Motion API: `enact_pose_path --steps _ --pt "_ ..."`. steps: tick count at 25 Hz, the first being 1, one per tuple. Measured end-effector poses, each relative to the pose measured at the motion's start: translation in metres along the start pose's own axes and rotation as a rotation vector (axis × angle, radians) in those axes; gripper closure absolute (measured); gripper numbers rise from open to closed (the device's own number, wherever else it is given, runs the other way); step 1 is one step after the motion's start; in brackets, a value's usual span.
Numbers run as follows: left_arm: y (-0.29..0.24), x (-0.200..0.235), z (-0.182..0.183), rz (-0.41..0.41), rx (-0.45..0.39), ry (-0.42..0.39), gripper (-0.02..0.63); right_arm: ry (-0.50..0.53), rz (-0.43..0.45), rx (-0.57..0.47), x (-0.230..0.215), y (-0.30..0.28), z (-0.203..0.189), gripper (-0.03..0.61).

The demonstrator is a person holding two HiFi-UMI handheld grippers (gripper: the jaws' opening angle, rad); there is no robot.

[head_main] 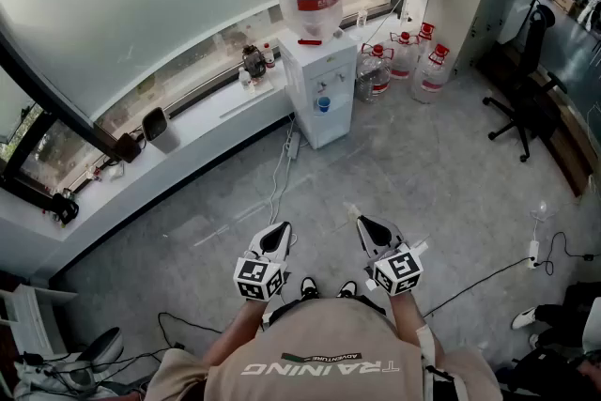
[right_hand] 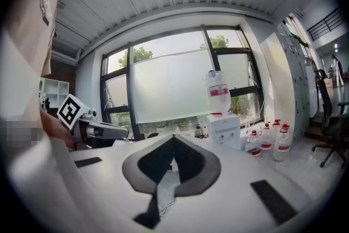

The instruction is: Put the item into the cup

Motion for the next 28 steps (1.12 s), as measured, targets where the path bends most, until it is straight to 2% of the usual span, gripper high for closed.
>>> enact_pose_path --steps 19,24,28 --pt "0.013 0.013 0.000 0.017 0.003 0.014 0.606 0.040 0.012 0.065 0.008 -0.004 0.005 0.568" --pt "0.011 0.030 0.011 -0.021 -0.020 0.054 0.606 0.066 -0.011 0.056 0.011 -0.011 0.014 0.568" --pt "0.006 0.047 0.024 -0.041 -0.034 0.023 0.606 0.089 -0.043 0.048 0.010 -0.019 0.025 0.568"
Point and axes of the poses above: the fingertips, and each gripper's own axes: y backward along the fingers, x to its left, z out of its top, the point moved 10 cm from there along y, backward along the fingers, and after that the axes turned 8 degrees about x, right-handed, at the moved point
